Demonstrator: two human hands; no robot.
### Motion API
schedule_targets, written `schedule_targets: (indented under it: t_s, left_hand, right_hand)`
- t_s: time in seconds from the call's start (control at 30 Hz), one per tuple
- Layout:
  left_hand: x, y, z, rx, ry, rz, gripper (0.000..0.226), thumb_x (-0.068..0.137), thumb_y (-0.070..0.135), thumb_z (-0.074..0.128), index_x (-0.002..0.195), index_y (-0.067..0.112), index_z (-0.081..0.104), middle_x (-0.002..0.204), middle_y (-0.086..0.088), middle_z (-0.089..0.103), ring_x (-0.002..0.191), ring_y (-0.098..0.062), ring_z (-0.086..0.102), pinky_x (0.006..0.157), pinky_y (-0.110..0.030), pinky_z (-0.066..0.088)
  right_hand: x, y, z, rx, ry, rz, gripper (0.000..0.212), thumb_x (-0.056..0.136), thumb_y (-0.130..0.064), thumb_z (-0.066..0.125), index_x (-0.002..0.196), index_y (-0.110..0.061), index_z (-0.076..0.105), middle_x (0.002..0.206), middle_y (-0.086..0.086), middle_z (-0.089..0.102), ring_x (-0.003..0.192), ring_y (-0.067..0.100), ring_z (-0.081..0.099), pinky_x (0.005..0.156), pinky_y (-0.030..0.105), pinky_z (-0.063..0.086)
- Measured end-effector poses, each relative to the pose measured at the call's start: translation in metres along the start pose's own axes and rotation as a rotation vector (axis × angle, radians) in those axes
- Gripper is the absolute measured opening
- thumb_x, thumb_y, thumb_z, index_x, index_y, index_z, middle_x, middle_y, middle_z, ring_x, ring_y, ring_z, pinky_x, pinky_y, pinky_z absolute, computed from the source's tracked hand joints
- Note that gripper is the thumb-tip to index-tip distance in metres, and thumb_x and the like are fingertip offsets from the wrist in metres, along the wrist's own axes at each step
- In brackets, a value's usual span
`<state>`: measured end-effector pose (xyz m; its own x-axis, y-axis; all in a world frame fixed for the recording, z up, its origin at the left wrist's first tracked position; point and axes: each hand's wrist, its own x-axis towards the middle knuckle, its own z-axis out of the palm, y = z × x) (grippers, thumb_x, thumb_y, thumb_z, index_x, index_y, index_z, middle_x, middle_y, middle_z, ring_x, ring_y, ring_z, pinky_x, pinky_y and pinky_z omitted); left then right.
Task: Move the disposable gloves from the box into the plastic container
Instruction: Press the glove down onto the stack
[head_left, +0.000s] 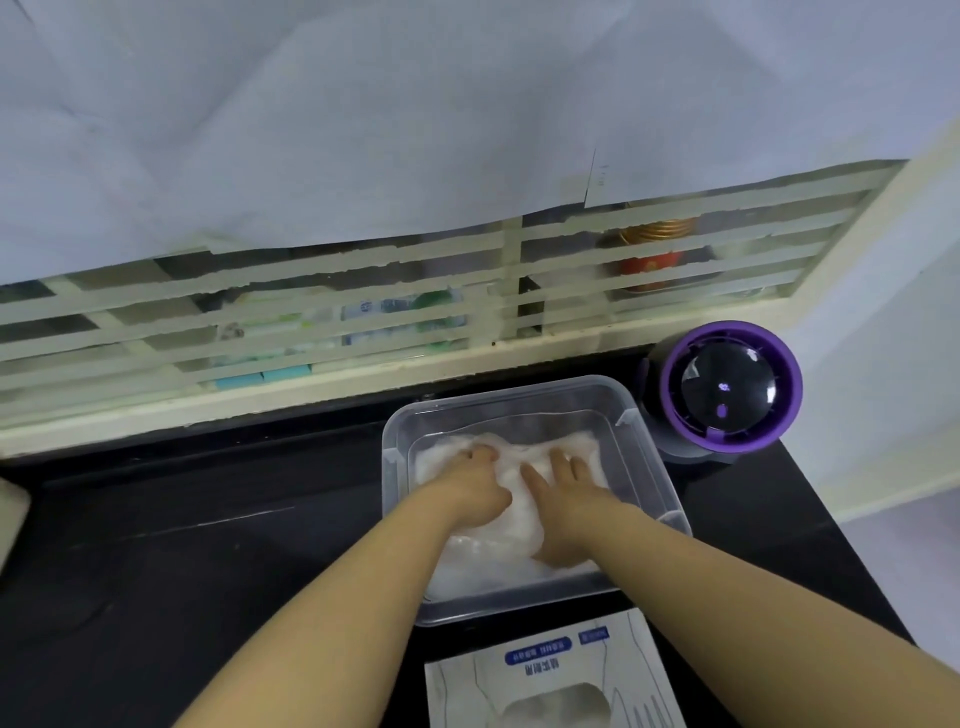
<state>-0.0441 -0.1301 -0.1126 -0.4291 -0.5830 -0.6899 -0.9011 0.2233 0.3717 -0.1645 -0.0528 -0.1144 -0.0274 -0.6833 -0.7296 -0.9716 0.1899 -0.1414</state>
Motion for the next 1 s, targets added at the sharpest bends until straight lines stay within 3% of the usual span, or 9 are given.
schedule_targets:
  t_s: [0.13, 0.27, 0.37, 0.43, 0.53, 0.63, 0.8, 0.9, 1.0]
  left_hand:
    - [-0.029, 0.006, -0.017, 0.106, -0.042, 0.076, 0.064, 0.101, 0.028, 0.043, 0.156, 0.019, 0.011, 0.155, -0.006, 0.033, 0.136, -0.024, 0.038, 0.107, -0.029, 0.034]
    - [-0.084, 0.008, -0.029, 0.103, 0.149, 0.258, 0.050, 0.103, 0.025, 0.041, 0.152, 0.026, 0.027, 0.151, 0.005, 0.040, 0.134, -0.014, 0.041, 0.103, -0.022, 0.032]
    - [-0.125, 0.005, -0.024, 0.002, 0.285, 0.427, 0.036, 0.101, 0.021, 0.047, 0.136, 0.032, 0.048, 0.127, 0.018, 0.056, 0.106, 0.003, 0.055, 0.084, -0.007, 0.041]
    - [-0.149, 0.001, -0.015, -0.066, 0.281, 0.514, 0.027, 0.098, 0.021, 0.052, 0.120, 0.036, 0.057, 0.108, 0.023, 0.060, 0.095, 0.006, 0.058, 0.079, -0.006, 0.045]
    - [-0.172, -0.001, 0.004, -0.116, 0.179, 0.569, 0.017, 0.095, 0.023, 0.059, 0.104, 0.038, 0.062, 0.097, 0.022, 0.066, 0.088, 0.008, 0.061, 0.077, -0.008, 0.048]
    - [-0.173, -0.007, 0.029, 0.032, 0.072, 0.549, 0.019, 0.095, 0.026, 0.059, 0.112, 0.032, 0.066, 0.105, 0.019, 0.066, 0.094, 0.006, 0.060, 0.083, -0.012, 0.049]
    - [-0.160, -0.033, 0.079, 0.451, -0.025, 0.404, 0.081, 0.088, 0.040, 0.066, 0.153, 0.030, 0.019, 0.157, 0.003, 0.021, 0.141, -0.019, 0.028, 0.113, -0.040, 0.031]
    - [-0.157, -0.042, 0.097, 0.532, -0.029, 0.340, 0.106, 0.080, 0.048, 0.072, 0.155, 0.025, 0.000, 0.163, 0.000, -0.008, 0.149, -0.024, 0.002, 0.120, -0.049, 0.010]
    - [-0.158, -0.045, 0.102, 0.545, -0.002, 0.335, 0.111, 0.079, 0.050, 0.072, 0.155, 0.022, -0.004, 0.162, 0.000, -0.013, 0.149, -0.024, -0.001, 0.120, -0.048, 0.008]
  right_hand:
    - [-0.031, 0.006, -0.020, 0.057, 0.159, -0.090, 0.080, 0.090, -0.045, 0.059, 0.153, -0.022, 0.015, 0.156, 0.007, 0.022, 0.141, 0.029, 0.022, 0.111, 0.045, 0.031]
    - [-0.089, 0.004, -0.034, 0.114, 0.569, -0.297, 0.038, 0.093, -0.037, 0.057, 0.130, -0.025, 0.054, 0.124, -0.008, 0.059, 0.106, 0.009, 0.055, 0.094, 0.028, 0.047]
    - [-0.138, -0.007, -0.022, 0.167, 0.419, -0.508, 0.019, 0.093, -0.031, 0.059, 0.108, -0.023, 0.068, 0.096, -0.014, 0.066, 0.083, -0.001, 0.059, 0.081, 0.015, 0.049]
    - [-0.152, -0.010, 0.003, 0.113, 0.245, -0.574, 0.020, 0.095, -0.030, 0.057, 0.107, -0.023, 0.071, 0.099, -0.011, 0.069, 0.082, -0.001, 0.059, 0.080, 0.011, 0.046]
    - [-0.138, -0.003, 0.046, -0.128, 0.165, -0.550, 0.030, 0.098, -0.025, 0.048, 0.124, -0.025, 0.063, 0.118, -0.002, 0.064, 0.103, 0.014, 0.058, 0.089, 0.026, 0.045]
    - [-0.113, 0.001, 0.074, -0.421, 0.209, -0.578, 0.036, 0.099, -0.019, 0.043, 0.133, -0.029, 0.051, 0.119, 0.006, 0.054, 0.102, 0.032, 0.056, 0.072, 0.037, 0.042]
    - [-0.092, -0.010, 0.091, -0.620, 0.270, -0.676, 0.032, 0.100, -0.025, 0.044, 0.129, -0.016, 0.054, 0.110, 0.008, 0.057, 0.085, 0.026, 0.056, 0.065, 0.033, 0.037]
    - [-0.091, -0.015, 0.092, -0.561, 0.290, -0.648, 0.028, 0.096, -0.019, 0.051, 0.123, -0.018, 0.059, 0.108, 0.005, 0.058, 0.075, 0.022, 0.051, 0.061, 0.032, 0.034]
    - [-0.096, -0.005, 0.092, -0.495, 0.408, -0.736, 0.024, 0.075, -0.021, 0.078, 0.098, -0.026, 0.071, 0.077, -0.003, 0.057, 0.052, 0.017, 0.051, 0.045, 0.025, 0.032]
